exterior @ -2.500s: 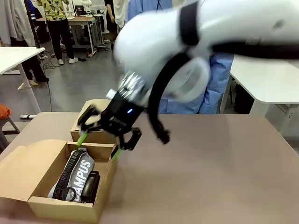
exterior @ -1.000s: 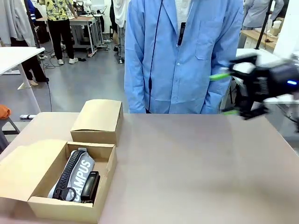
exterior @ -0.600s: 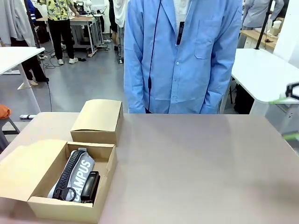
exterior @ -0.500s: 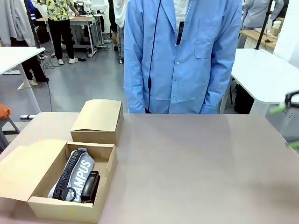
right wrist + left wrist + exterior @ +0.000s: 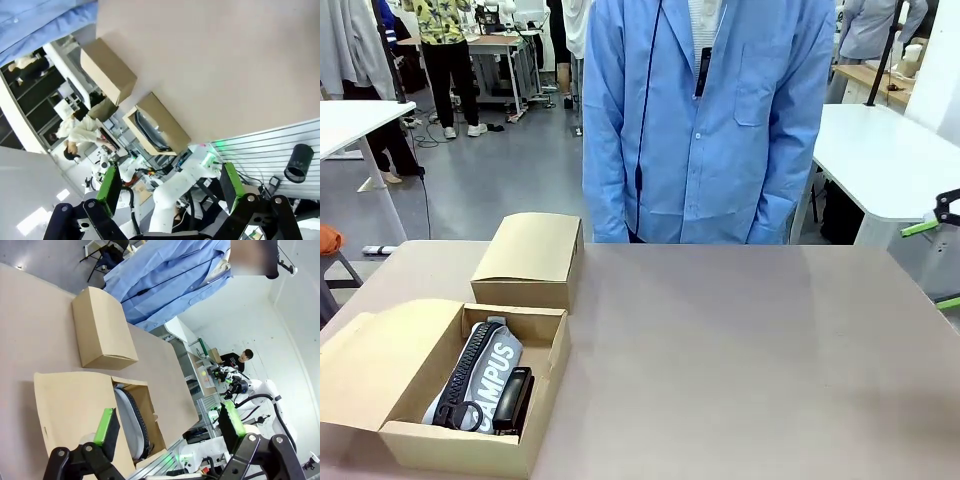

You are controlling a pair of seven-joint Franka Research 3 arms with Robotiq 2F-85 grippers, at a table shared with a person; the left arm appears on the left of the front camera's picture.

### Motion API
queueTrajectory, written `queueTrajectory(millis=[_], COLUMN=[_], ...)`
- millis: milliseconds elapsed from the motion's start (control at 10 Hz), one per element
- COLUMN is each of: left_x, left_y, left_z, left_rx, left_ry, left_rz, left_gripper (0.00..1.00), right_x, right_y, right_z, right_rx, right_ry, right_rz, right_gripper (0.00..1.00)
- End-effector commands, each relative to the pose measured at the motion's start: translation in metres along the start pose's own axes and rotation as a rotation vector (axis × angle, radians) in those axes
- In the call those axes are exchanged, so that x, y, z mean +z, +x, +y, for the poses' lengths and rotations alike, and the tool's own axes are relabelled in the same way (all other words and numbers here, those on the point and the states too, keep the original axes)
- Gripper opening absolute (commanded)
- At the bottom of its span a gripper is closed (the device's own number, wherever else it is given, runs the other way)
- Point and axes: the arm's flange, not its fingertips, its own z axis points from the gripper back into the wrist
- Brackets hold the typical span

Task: Place items inside the box.
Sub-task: Pick up a Pencil pouch or Stapler and place it inside the Mailer Box closest to the robot, then close the lid of the Mailer Box closest to the robot.

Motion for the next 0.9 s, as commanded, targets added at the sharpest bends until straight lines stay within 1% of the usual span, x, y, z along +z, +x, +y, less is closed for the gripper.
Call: queueTrajectory(millis=[0,400,500,600,700,800], left_x=[0.000,0.000,0.000,-0.018,-0.047,-0.076], left_y=[0.000,0.000,0.000,0.005,0.012,0.012], left_z=[-0.001,-0.001,0.000,-0.023,-0.038,-0.051], left_rx=[-0.013,-0.013,0.000,-0.260,-0.515,-0.734], left_ry=[-0.019,-0.019,0.000,0.014,0.011,-0.028], left_rz=[-0.014,-0.014,0.000,0.087,0.166,0.259], left_gripper=[1.00,1.00,1.00,1.00,1.00,1.00], right_x=[-0.004,-0.004,-0.004,-0.004,-0.004,-0.004], right_y=[0.002,0.002,0.002,0.002,0.002,0.002], right_z=[0.001,0.001,0.001,0.001,0.001,0.001], right_rx=[0.028,0.028,0.028,0.028,0.028,0.028], right_ry=[0.018,0.018,0.018,0.018,0.018,0.018], right_rz=[0.000,0.000,0.000,0.000,0.000,0.000], right_gripper=[1.00,1.00,1.00,1.00,1.00,1.00])
